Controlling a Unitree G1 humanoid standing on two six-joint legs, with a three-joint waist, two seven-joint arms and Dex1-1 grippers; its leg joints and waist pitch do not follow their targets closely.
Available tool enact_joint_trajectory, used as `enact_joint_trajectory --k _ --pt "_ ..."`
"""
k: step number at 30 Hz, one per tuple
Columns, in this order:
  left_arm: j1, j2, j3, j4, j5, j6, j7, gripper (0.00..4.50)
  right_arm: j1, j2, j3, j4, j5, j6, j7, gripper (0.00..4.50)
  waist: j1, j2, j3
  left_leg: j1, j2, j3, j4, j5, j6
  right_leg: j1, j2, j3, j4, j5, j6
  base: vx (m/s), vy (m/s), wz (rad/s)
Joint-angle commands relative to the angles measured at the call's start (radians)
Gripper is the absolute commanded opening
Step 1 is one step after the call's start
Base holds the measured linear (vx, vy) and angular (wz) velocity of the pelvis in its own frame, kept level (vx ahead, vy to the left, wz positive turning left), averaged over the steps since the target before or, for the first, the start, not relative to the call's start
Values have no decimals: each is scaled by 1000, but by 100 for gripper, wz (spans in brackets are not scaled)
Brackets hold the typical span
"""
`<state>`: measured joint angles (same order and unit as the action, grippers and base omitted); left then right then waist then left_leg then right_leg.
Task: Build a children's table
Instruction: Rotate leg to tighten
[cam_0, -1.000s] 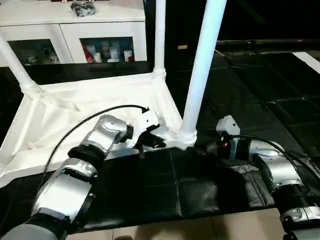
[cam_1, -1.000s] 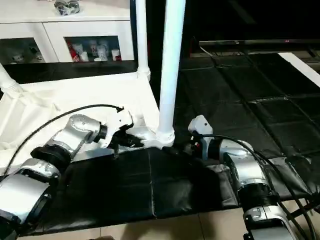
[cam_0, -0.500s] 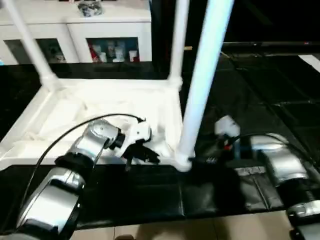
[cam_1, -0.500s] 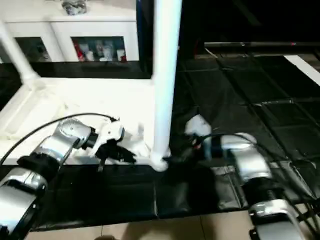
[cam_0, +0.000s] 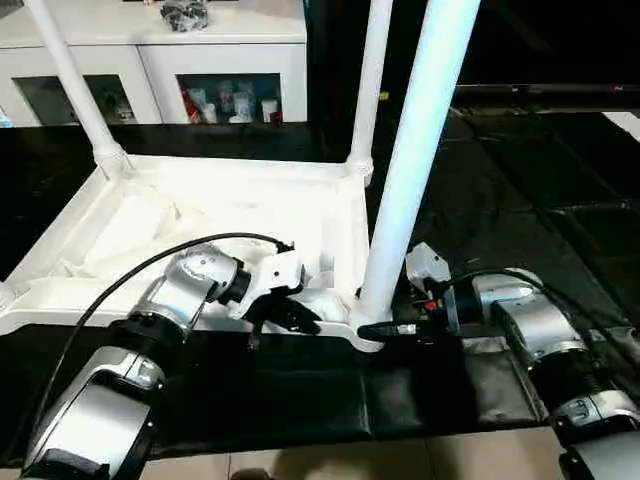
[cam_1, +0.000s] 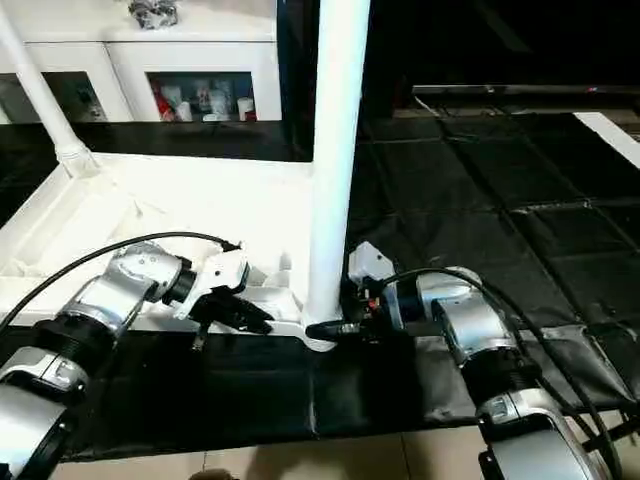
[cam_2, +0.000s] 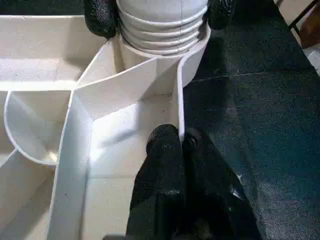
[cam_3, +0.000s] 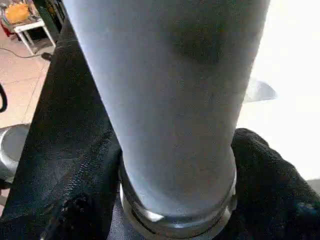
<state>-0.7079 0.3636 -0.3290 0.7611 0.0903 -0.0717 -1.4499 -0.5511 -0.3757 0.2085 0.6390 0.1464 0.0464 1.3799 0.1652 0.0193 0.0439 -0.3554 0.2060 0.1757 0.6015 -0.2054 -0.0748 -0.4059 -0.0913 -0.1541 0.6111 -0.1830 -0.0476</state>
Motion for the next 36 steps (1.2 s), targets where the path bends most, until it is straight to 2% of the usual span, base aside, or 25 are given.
enact_joint_trajectory --k 1,3,10,12,13,14,15,16,17,18,19,20,21,24,25,26,27,29,30,31,33,36 --pt "12 1 -33 -24 4 0 -50 0 -20 -6 13 7 -7 2 1 298 -6 -10 -71 0 43 -10 -64 -85 82 65 -81 76 -68 -174 -156 0 0 0" --pt "13 1 -33 -27 2 4 -48 0 -20 -5 14 9 -7 2 2 280 -6 -8 -71 0 42 -10 -63 -82 81 65 -81 76 -68 -173 -154 0 0 0" --pt "9 -27 -2 -23 -11 57 36 0 9 28 -2 -6 15 19 -17 273 -7 -7 -71 0 41 -9 -63 -86 79 66 -80 76 -68 -171 -158 0 0 0" --pt "-17 -72 28 5 -15 117 139 0 32 69 -25 -16 17 35 -117 272 -7 -7 -66 3 42 -8 -65 -105 73 63 -81 75 -76 -211 -151 0 0 0" --pt "-17 -72 28 5 -15 117 139 0 32 69 -25 -16 17 35 -117 272 -8 -5 -62 6 42 -9 -68 -130 60 61 -82 74 -84 -263 -139 0 0 0" --pt "-43 -131 69 26 -36 195 242 0 36 134 -58 -2 0 49 -295 272 -12 -10 -63 8 40 -10 -70 -138 46 65 -83 74 -88 -306 -119 0 0 0" --pt "-55 -160 87 33 -43 216 299 0 32 166 -73 10 -8 68 -383 272 -17 -6 -59 11 39 -13 -73 -152 28 62 -85 71 -96 -355 -108 0 0 0" --pt "-66 -190 103 38 -49 245 355 0 25 199 -89 24 -13 87 -466 272 -24 -8 -59 9 37 -13 -74 -155 19 64 -83 70 -97 -375 -99 0 0 0" --pt "-66 -190 103 38 -49 245 355 0 25 199 -89 24 -13 87 -466 272 -31 -10 -60 9 34 -14 -75 -154 10 65 -85 69 -101 -396 -88 0 0 0" --pt "-75 -221 117 39 -55 273 406 0 18 236 -107 36 -11 102 -543 272 -36 -15 -61 2 29 -14 -73 -141 19 72 -85 68 -104 -397 -76 0 0 0" --pt "-83 -248 129 40 -56 292 461 0 11 269 -123 45 -7 116 -603 272 -39 -12 -60 1 30 -13 -73 -132 22 70 -84 70 -103 -385 -78 0 0 0" --pt "-90 -279 139 38 -58 313 514 0 0 305 -136 59 -5 127 -668 272 -47 -11 -62 6 31 -14 -73 -134 25 65 -85 70 -104 -375 -88 0 0 0" --pt "-94 -305 147 30 -59 332 555 0 -11 334 -144 71 -8 133 -720 272 -51 -14 -63 3 28 -13 -71 -119 30 67 -83 71 -99 -353 -94 0 0 0" --pt "-92 -350 150 -6 -49 359 619 0 -21 383 -137 80 -29 106 -767 272 -54 -17 -65 1 24 -10 -68 -87 48 68 -81 71 -98 -321 -100 0 0 0" --pt "-92 -351 149 -8 -48 358 619 0 -21 384 -136 80 -29 104 -767 328 -51 -15 -66 -1 25 -10 -68 -72 60 70 -81 72 -95 -298 -102 0 0 0" --pt "-86 -348 138 -21 -39 354 608 0 -12 391 -135 69 -36 88 -766 342 -51 -18 -67 -2 28 -10 -68 -62 70 69 -80 73 -90 -265 -108 0 0 0" --pt "-82 -334 130 -20 -32 341 592 0 -3 386 -136 59 -36 83 -759 342 -53 -14 -67 -2 30 -11 -69 -65 79 68 -79 73 -87 -242 -118 0 0 0" --pt "-78 -317 126 -15 -23 327 583 0 9 373 -133 46 -39 74 -746 348 -54 -15 -65 0 30 -10 -69 -77 83 67 -79 74 -87 -233 -122 0 0 0" --pt "-75 -303 125 -10 -18 318 576 0 20 361 -132 36 -41 64 -732 383 -54 -13 -65 0 29 -10 -69 -82 84 68 -79 74 -89 -237 -123 0 0 0" --pt "-72 -295 123 -10 -16 313 573 0 27 351 -134 31 -44 58 -729 383 -54 -17 -64 0 29 -9 -70 -91 83 69 -80 74 -91 -251 -119 0 0 0" --pt "-64 -276 115 -12 -10 309 559 0 41 325 -140 18 -41 43 -706 392 -52 -17 -63 1 29 -9 -71 -103 82 69 -82 74 -94 -279 -110 0 0 0" --pt "-54 -246 104 -13 1 293 532 0 59 277 -147 0 -32 23 -656 426 -52 -18 -63 -1 29 -10 -71 -100 86 70 -80 75 -93 -277 -104 0 0 0"
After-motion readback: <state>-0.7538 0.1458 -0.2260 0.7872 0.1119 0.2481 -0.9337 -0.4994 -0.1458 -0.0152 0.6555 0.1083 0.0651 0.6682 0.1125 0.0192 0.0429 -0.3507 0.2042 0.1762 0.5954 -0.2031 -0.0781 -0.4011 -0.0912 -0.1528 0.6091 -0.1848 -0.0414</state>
